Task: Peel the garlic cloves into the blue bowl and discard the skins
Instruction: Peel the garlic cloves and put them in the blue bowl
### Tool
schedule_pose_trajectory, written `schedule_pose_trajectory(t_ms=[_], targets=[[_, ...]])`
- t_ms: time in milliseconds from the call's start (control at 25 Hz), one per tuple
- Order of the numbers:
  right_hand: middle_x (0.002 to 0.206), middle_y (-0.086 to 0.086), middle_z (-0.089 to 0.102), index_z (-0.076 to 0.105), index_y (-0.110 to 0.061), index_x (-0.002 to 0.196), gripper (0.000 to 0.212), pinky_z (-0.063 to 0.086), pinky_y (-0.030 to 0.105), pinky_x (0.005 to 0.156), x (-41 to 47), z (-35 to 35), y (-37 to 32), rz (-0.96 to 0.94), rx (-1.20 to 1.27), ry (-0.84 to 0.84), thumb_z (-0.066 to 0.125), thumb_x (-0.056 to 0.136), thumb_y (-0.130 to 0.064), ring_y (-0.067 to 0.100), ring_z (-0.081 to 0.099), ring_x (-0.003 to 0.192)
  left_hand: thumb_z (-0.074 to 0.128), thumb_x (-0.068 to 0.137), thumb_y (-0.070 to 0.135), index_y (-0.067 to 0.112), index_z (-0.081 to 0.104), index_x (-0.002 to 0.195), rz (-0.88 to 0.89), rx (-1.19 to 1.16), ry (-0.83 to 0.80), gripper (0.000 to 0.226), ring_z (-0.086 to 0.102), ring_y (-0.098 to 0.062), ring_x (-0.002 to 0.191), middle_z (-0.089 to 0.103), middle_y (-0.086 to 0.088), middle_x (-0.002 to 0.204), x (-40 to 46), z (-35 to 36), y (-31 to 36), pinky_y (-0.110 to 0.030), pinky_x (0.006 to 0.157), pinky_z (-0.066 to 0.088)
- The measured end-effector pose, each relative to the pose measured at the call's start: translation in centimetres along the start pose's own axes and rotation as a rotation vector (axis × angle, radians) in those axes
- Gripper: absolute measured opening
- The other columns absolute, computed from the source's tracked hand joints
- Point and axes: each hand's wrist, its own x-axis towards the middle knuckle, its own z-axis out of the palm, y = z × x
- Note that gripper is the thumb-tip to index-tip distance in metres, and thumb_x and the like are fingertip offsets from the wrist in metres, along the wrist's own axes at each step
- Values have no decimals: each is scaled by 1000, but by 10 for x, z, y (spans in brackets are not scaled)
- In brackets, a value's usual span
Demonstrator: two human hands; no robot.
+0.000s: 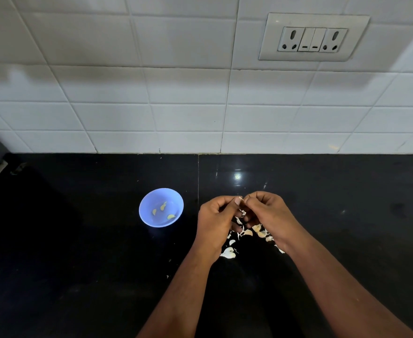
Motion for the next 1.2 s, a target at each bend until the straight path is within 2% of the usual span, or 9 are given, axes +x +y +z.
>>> schedule_pose_trajectory(t_ms=[200, 360, 480, 600, 720, 800, 840, 1040, 1200], targets=[[82, 7, 73, 77, -10, 98, 16, 58, 29, 61, -2, -4, 9, -23, -65, 16, 62, 103, -14, 15, 68, 68, 71, 99, 14, 11, 82, 103, -56, -211, 123, 11, 66, -15, 78, 74, -6, 89, 3, -1, -3, -29, 54, 55], [92, 9, 77, 75, -20, 118, 26, 57, 31, 56, 2, -7, 12, -12, -68, 69, 57, 105, -7, 19, 72, 68, 76, 94, 12, 10, 81, 105, -70, -220, 148, 12, 65, -14, 80, 74, -2, 91, 4, -4, -7, -27, 53, 51], [79, 10, 77, 80, -16, 94, 7, 57, 30, 53, 1, -8, 8, -42, -130, 161, 74, 96, -19, 20, 73, 63, 75, 95, 11, 10, 80, 103, -82, -228, 134, 10, 65, -13, 78, 74, 0, 90, 5, -2, -7, -26, 51, 45], [73, 3, 73, 73, -19, 79, 17, 57, 32, 55, 3, -9, 9, -120, -295, 275, 85, 85, -29, 19, 70, 63, 74, 95, 11, 11, 80, 101, -102, -238, 135, 8, 57, -8, 71, 68, 2, 84, 7, 1, -9, -24, 50, 42], [93, -5, 75, 69, -24, 100, 17, 56, 23, 66, 3, -9, 9, -189, -276, 250, 79, 90, -15, 8, 71, 79, 73, 95, 9, 16, 77, 96, -115, -256, 140, 9, 52, -6, 65, 61, 4, 76, 8, 5, -11, -23, 48, 37], [102, -4, 78, 72, -23, 117, 24, 59, 23, 72, 0, -4, 7, -178, -117, 130, 72, 97, -11, 10, 75, 88, 72, 96, 10, 19, 76, 94, -132, -255, 137, 10, 52, -6, 64, 62, 5, 73, 8, 7, -12, -23, 49, 37], [101, -4, 79, 75, -22, 117, 22, 61, 26, 74, -3, -2, 7, -171, -71, 89, 71, 98, -13, 11, 76, 90, 71, 96, 11, 19, 76, 95, -140, -254, 125, 9, 52, -6, 64, 63, 5, 73, 8, 8, -13, -24, 50, 38], [84, 2, 80, 81, -18, 99, 7, 63, 28, 73, -1, 3, 9, -128, -30, 154, 76, 95, -19, 17, 78, 82, 70, 99, 12, 14, 76, 98, -143, -211, 111, 7, 60, -8, 70, 70, -4, 82, 7, 10, -16, -24, 51, 45], [77, 5, 78, 81, -19, 91, 10, 61, 28, 67, -2, 7, 12, -98, -73, 163, 73, 97, -22, 16, 75, 70, 69, 100, 10, 11, 74, 100, -56, -123, 175, 4, 65, -14, 70, 73, -5, 82, 5, 14, -18, -26, 52, 48]])
